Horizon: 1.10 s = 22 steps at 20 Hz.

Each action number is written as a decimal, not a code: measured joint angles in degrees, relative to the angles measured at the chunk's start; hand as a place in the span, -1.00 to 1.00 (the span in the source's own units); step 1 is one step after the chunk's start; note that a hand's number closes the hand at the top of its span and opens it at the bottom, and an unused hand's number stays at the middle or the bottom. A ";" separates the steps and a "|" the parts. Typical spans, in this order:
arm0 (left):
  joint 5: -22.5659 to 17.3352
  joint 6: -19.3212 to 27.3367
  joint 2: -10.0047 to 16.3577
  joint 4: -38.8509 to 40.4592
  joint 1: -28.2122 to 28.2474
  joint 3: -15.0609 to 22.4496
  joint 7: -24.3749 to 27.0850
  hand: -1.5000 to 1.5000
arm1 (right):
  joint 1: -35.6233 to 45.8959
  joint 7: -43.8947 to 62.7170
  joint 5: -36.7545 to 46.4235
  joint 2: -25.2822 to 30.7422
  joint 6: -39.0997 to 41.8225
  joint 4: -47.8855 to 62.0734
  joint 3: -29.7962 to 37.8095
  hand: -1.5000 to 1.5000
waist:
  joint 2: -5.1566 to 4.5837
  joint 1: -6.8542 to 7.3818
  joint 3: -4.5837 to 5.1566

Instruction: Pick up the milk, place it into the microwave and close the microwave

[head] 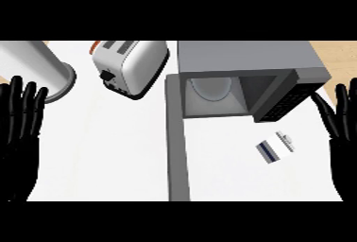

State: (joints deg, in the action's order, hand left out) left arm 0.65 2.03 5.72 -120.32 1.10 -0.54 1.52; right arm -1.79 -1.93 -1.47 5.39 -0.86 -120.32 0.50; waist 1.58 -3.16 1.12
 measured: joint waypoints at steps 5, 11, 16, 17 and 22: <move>-5.31 -3.53 3.25 4.60 -4.39 -5.16 0.17 -1.00 | -0.71 -1.03 0.19 1.42 1.85 0.86 0.89 -1.00 | -1.15 2.07 -0.79; -11.14 -6.05 3.55 7.72 -2.40 -7.58 -2.69 -1.00 | -4.70 -2.37 -9.67 0.95 9.74 3.09 -1.06 -1.00 | -1.48 2.86 -1.07; -14.03 -7.58 3.47 3.40 2.30 -8.73 -5.44 -1.00 | -11.21 -4.23 -12.09 0.00 13.47 1.08 -2.80 -1.00 | -1.46 3.08 -1.11; -14.33 -8.09 3.34 3.22 3.13 -8.98 -5.17 -1.00 | -12.77 -4.25 -11.86 -0.30 13.63 -0.29 -3.35 -1.00 | -1.48 3.08 -1.12; -14.24 -9.80 1.47 0.09 8.60 -8.20 -3.76 -1.00 | -15.77 -6.88 -8.50 -2.15 12.69 -0.60 -4.09 -1.00 | -1.48 3.17 -1.11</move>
State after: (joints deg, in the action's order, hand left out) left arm -13.59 -7.76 7.19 -120.23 9.69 -8.74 -2.23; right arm -17.56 -8.81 -9.98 3.24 11.83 -120.93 -3.59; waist 0.10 0.01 0.00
